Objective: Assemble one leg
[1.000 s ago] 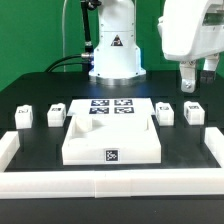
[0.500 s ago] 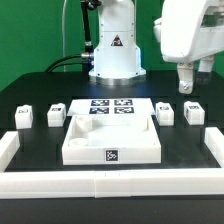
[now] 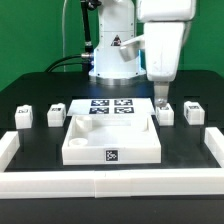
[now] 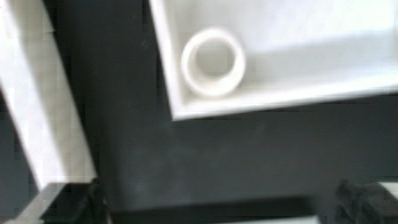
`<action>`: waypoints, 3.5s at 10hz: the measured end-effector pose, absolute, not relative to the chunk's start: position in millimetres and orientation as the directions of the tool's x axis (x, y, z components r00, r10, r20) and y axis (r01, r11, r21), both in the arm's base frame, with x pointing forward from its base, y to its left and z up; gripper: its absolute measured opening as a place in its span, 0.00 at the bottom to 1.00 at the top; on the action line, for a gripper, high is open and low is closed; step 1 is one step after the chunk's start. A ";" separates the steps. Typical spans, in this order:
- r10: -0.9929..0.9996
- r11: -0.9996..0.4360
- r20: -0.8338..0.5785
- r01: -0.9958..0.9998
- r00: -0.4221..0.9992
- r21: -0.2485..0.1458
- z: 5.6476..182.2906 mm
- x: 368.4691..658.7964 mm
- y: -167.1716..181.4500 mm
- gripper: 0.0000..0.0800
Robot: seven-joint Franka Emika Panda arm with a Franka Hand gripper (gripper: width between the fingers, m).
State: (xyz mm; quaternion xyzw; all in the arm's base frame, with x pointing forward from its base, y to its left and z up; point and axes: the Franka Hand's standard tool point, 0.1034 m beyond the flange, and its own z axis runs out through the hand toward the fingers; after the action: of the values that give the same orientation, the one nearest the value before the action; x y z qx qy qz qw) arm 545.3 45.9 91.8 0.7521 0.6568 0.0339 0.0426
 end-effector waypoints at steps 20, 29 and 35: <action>0.999 0.035 0.013 0.999 -0.035 -0.011 20.5 414.5 -35.6 0.81; 0.999 0.034 0.020 0.999 -0.033 -0.038 7.0 415.6 -37.4 0.25; 0.999 0.032 0.019 0.999 -0.031 -0.035 7.4 416.5 -37.8 0.07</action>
Offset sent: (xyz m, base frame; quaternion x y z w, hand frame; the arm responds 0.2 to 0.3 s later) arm 0.0000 0.0000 0.0000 0.0000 0.0000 0.0000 1.0000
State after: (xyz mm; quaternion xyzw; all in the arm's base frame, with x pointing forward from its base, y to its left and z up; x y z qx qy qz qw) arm 416.5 -37.8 7.4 0.6957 0.7180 -0.0058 -0.0192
